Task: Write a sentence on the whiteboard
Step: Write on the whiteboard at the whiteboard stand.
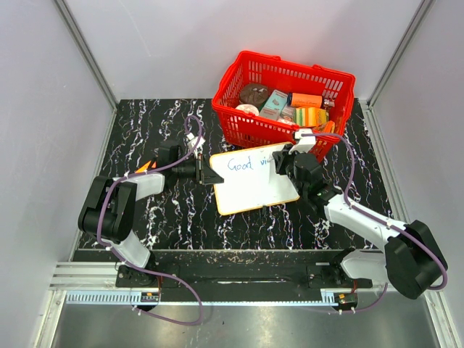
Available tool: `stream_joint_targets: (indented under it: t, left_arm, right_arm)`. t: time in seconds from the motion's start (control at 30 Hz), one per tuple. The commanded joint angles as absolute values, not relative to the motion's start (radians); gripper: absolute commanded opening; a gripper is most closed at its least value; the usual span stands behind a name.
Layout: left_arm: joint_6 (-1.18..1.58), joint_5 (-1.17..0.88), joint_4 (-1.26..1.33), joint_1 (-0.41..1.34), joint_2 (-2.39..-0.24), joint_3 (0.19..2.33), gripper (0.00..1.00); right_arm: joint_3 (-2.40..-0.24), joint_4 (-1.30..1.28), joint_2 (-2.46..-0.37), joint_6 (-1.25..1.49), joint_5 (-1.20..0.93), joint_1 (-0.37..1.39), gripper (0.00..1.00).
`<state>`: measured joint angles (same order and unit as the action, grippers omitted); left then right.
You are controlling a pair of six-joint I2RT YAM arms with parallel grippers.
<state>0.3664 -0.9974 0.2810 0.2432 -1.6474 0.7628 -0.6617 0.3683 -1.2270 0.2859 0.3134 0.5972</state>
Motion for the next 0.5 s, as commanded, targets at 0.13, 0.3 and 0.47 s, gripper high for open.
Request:
stream_joint_targets:
  t: [0.13,0.3,0.47]
  left_arm:
    - [0.229,-0.839,0.227,0.259,-1.690,0.756,0.00]
    - [0.229,-0.841,0.225,0.259,-1.690,0.758,0.00]
    - [0.229,-0.841,0.225,0.259,-1.690,0.756,0.00]
  right_arm:
    - [-0.650,0.359,-1.198,0.293,0.285,0.594,0.00]
    - [-0.646,0.348,-1.195,0.290,0.288,0.592,0.00]
    - [-0.641,0.339,-1.189,0.288,0.311,0.594,0.00]
